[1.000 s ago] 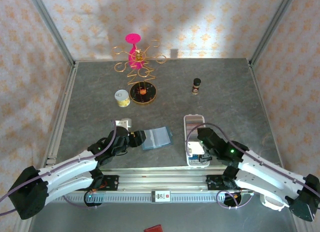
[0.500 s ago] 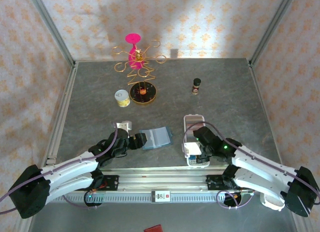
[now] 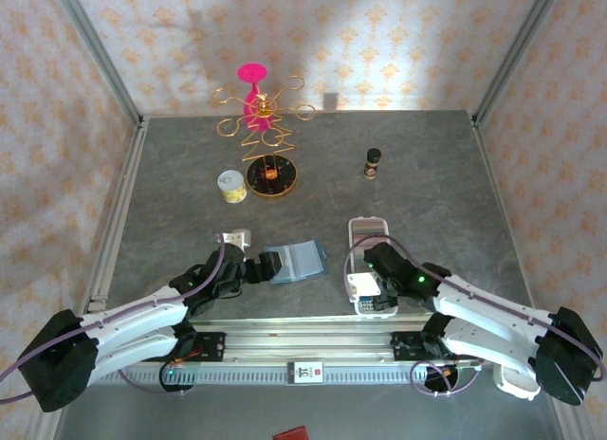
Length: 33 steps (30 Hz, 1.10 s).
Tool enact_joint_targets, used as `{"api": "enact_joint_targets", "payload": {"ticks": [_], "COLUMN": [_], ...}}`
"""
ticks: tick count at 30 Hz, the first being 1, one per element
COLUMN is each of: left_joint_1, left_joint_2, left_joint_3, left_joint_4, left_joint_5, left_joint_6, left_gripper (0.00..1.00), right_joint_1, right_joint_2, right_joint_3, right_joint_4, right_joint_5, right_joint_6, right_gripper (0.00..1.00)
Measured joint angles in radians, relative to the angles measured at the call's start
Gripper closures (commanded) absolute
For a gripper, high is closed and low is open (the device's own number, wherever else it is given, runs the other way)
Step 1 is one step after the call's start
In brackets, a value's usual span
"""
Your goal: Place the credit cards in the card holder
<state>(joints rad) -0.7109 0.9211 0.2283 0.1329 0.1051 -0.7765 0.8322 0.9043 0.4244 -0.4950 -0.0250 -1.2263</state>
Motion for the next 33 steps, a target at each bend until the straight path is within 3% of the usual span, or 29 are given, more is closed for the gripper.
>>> {"api": "enact_joint_targets", "payload": {"ticks": [13, 16, 33], "left_joint_1": [0.000, 0.000, 0.000], "left_joint_2": [0.009, 0.009, 0.009], "left_joint_3": [-0.009, -0.014, -0.027], "left_joint_4": [0.012, 0.014, 0.014], "left_joint_5": [0.000, 0.000, 0.001], "left_joint_6": [0.000, -0.003, -0.009], "left_gripper": [0.09, 0.09, 0.15], "right_joint_1": [0.000, 0.000, 0.000], "right_joint_2": [0.017, 0.017, -0.005], "right_joint_3": [0.002, 0.006, 0.016], "right_joint_4": [0.056, 0.055, 0.016], "right_joint_5": [0.051, 0.053, 0.034], "right_joint_6": [-0.015, -0.022, -0.028], "right_gripper": [0.01, 0.15, 0.36]}}
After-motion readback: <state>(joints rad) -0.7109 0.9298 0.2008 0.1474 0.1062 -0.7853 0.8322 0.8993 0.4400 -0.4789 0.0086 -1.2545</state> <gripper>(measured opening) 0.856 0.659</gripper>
